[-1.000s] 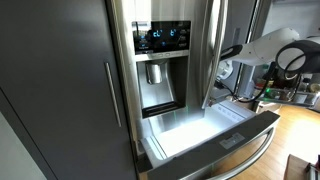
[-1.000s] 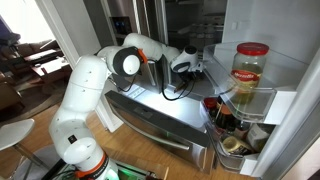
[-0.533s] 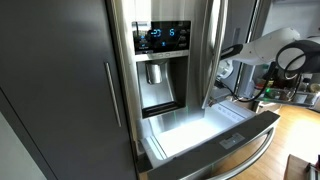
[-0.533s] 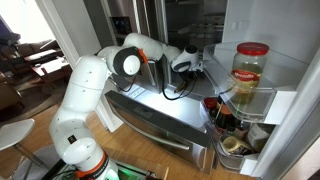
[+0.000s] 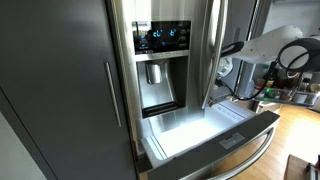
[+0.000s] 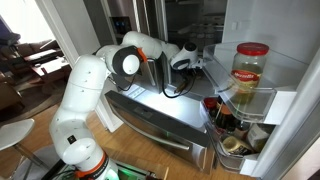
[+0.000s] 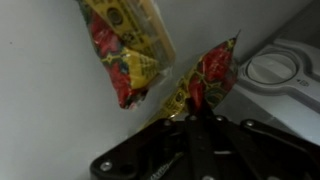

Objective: Put the two packets in the open fridge drawer then close the drawer

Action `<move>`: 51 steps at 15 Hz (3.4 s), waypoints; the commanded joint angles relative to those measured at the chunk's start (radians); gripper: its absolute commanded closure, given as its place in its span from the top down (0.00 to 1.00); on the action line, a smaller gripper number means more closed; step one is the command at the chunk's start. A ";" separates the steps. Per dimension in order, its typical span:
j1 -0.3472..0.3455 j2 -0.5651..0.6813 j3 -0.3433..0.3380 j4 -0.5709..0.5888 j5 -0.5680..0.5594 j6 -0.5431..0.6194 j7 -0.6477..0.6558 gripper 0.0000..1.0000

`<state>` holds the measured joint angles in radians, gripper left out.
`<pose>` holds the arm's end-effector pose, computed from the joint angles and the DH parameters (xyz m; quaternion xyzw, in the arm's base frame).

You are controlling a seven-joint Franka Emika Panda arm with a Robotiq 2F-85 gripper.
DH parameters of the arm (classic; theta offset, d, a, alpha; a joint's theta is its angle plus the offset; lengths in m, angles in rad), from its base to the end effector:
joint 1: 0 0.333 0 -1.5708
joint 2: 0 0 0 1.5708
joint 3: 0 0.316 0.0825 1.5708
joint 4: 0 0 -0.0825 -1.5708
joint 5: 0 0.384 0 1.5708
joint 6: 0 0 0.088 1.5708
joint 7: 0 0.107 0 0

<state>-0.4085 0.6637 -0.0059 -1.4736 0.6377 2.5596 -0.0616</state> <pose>0.6839 -0.3093 0.3307 -0.8762 0.3786 -0.2460 0.1686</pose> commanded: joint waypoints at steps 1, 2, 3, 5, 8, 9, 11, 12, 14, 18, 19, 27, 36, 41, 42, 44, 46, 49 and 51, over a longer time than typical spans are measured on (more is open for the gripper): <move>-0.011 -0.050 0.011 -0.031 0.006 -0.014 -0.028 0.01; -0.017 -0.057 0.019 -0.029 0.013 0.001 -0.054 0.01; -0.020 -0.068 0.024 -0.032 0.021 -0.005 -0.063 0.01; -0.013 -0.113 0.021 -0.065 0.014 -0.027 -0.066 0.01; -0.001 -0.205 0.016 -0.150 0.014 -0.058 -0.070 0.01; 0.006 -0.237 0.011 -0.178 0.012 -0.069 -0.070 0.01; 0.020 -0.316 -0.008 -0.256 0.000 -0.116 -0.056 0.01; 0.025 -0.356 -0.016 -0.295 -0.004 -0.143 -0.059 0.01; 0.051 -0.437 -0.055 -0.373 -0.049 -0.212 -0.012 0.01; 0.091 -0.585 -0.142 -0.529 -0.209 -0.303 0.087 0.01; 0.100 -0.619 -0.161 -0.558 -0.264 -0.325 0.132 0.01; 0.116 -0.727 -0.211 -0.684 -0.424 -0.370 0.233 0.37; 0.122 -0.599 -0.224 -0.642 -0.324 -0.134 -0.017 1.00; 0.106 -0.500 -0.200 -0.605 -0.217 -0.127 -0.204 1.00; 0.100 -0.481 -0.196 -0.595 -0.205 -0.134 -0.236 1.00; 0.089 -0.441 -0.190 -0.571 -0.199 -0.131 -0.290 1.00; 0.077 -0.406 -0.176 -0.554 -0.163 -0.104 -0.334 1.00; 0.052 -0.364 -0.138 -0.538 -0.066 -0.036 -0.396 0.96; 0.034 -0.342 -0.107 -0.530 -0.002 0.005 -0.432 0.72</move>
<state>-0.3330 0.2758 -0.1627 -2.0328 0.5447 2.5188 -0.4285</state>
